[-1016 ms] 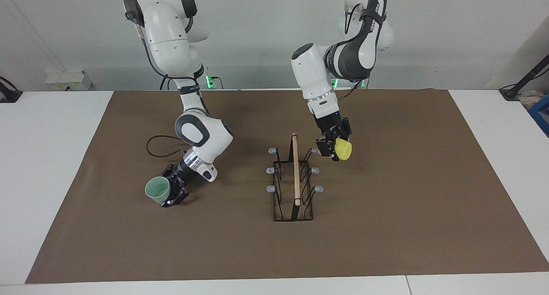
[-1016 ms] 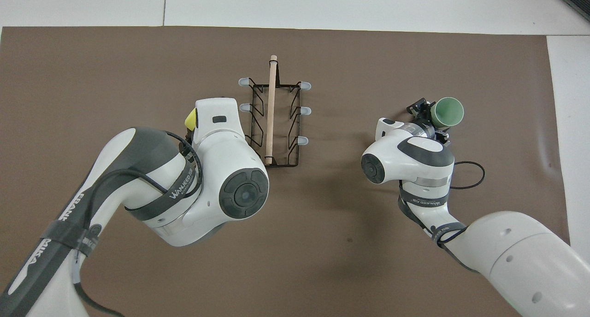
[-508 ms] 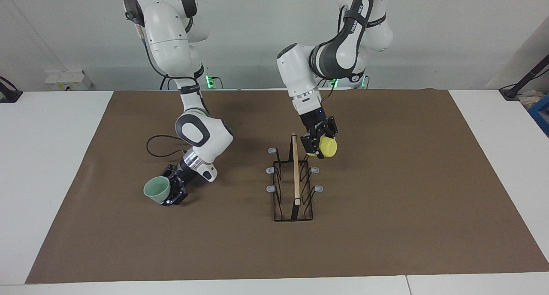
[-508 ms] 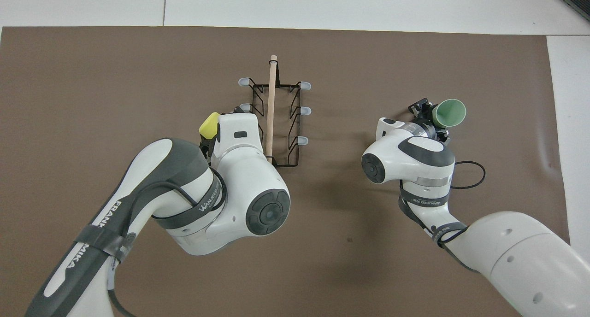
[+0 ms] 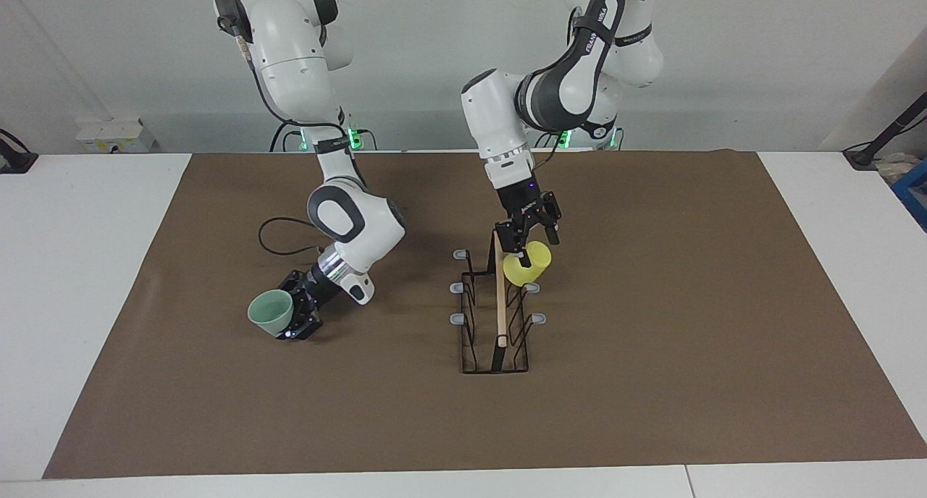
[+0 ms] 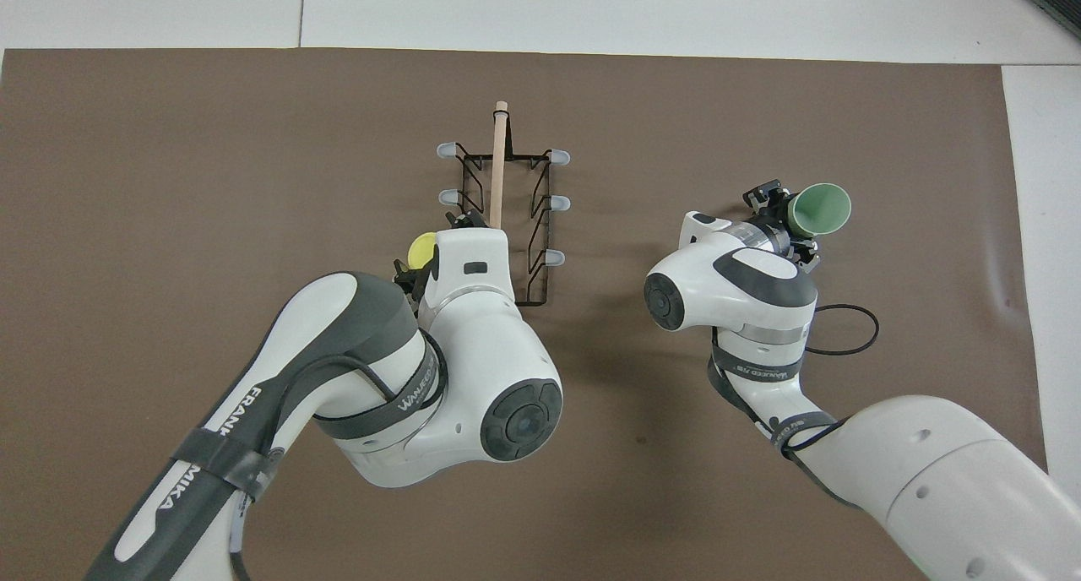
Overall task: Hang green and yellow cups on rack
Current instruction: 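Carry the yellow cup with the left gripper toward the rack's near hook, then hang the yellow cup on the hook and withdraw the left gripper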
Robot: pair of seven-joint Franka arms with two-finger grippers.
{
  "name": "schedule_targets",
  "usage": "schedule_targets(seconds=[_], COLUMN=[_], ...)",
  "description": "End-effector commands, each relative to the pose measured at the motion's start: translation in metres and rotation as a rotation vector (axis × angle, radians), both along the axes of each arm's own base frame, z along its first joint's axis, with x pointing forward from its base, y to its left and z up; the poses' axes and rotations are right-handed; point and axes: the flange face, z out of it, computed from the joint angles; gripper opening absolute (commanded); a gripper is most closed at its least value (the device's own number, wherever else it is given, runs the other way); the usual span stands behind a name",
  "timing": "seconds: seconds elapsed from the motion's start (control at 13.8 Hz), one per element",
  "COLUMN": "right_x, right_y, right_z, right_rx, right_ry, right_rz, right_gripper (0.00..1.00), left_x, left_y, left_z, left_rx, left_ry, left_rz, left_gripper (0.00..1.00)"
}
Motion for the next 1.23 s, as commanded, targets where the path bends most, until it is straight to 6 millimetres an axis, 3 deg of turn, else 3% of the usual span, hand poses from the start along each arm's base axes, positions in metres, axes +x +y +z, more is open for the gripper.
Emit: schedule_targets(seconds=[0.0,0.29,0.51,0.94,1.16], right_x=[0.0,-0.005,-0.01,-0.015,-0.018], right_y=[-0.001,0.006,0.01,0.048,0.065], right_z=[0.032,0.088,0.121,0.166,0.204], right_rx=[0.046,0.195,0.285,0.517,0.694], right_ry=[-0.005,-0.033,-0.034,-0.043,-0.05], right_rz=[-0.047,-0.148,-0.191,-0.298,-0.367], right_gripper=[0.0,0.0,0.0,0.0,0.0], left_x=[-0.003,0.013,0.028,0.072,0.083], left_y=[0.001,0.006,0.029,0.135,0.191], left_z=[0.008,0.041,0.056,0.077,0.089], left_rx=[-0.026,-0.032,0.021,0.066,0.044], left_ry=[0.004,0.038,0.143,0.321,0.389], left_rz=[-0.001,-0.057,-0.162,-0.342,-0.453], left_gripper=[1.0,1.0,1.0,1.0,1.0])
